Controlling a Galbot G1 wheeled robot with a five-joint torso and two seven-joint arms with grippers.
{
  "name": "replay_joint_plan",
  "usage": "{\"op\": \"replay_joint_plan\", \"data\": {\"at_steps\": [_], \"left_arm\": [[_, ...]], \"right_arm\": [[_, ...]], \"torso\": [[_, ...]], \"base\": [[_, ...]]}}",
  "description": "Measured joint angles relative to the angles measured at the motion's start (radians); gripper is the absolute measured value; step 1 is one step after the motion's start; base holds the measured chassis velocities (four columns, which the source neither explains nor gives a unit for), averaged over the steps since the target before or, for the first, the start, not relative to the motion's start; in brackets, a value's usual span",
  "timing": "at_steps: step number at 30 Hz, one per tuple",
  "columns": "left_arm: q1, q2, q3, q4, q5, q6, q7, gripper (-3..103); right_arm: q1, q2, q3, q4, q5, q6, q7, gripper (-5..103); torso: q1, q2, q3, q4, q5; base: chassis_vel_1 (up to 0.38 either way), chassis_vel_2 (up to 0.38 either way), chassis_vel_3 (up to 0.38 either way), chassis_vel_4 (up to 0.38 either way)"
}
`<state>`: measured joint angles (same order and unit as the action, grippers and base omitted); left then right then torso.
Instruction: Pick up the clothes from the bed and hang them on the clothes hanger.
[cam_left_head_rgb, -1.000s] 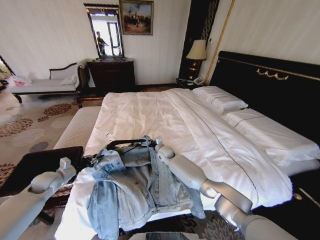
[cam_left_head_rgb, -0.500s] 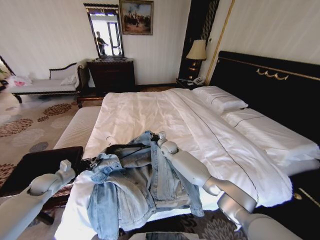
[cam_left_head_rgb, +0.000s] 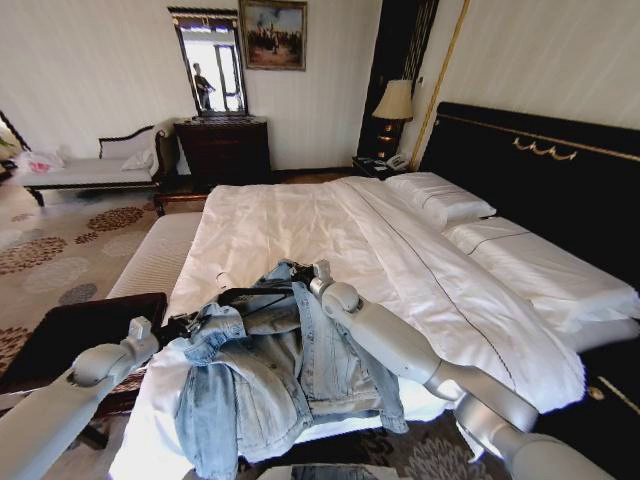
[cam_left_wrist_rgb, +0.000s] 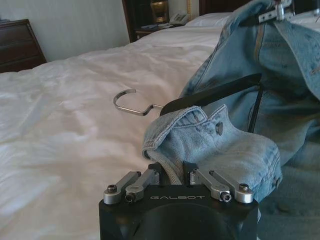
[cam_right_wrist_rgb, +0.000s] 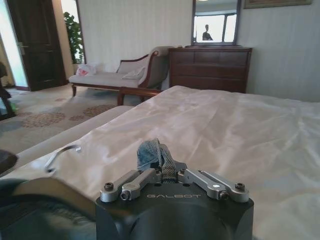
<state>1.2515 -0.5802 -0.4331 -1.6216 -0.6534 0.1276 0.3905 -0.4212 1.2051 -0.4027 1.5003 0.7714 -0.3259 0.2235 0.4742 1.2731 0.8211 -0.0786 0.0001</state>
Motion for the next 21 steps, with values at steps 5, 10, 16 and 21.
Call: {"op": "replay_joint_plan", "data": {"at_steps": [5,10,16,21], "left_arm": [[-0.058,-0.018,0.058,-0.024,-0.003,0.018,-0.019,21],[-0.084,-0.023,0.101,-0.034,0.016,0.022,-0.027,21],[-0.123,-0.028,0.135,-0.026,0.041,0.023,-0.049,21],[-0.151,-0.031,0.149,-0.019,0.053,0.02,-0.074,21]], "right_arm": [[-0.02,0.012,-0.017,0.027,0.011,-0.006,0.012,8],[-0.025,0.013,-0.026,0.067,0.03,-0.016,0.025,8],[-0.041,-0.009,-0.043,0.16,0.063,-0.042,0.044,8],[-0.065,-0.041,-0.05,0.22,0.081,-0.056,0.056,8]], "torso": [[0.0,0.0,0.0,-0.0001,0.0],[0.0,0.0,0.0,-0.0003,0.0],[0.0,0.0,0.0,0.0001,0.0],[0.0,0.0,0.0,-0.0002,0.0]], "base": [[0.0,0.0,0.0,0.0],[0.0,0.0,0.0,0.0],[0.0,0.0,0.0,0.0],[0.0,0.0,0.0,0.0]]}}
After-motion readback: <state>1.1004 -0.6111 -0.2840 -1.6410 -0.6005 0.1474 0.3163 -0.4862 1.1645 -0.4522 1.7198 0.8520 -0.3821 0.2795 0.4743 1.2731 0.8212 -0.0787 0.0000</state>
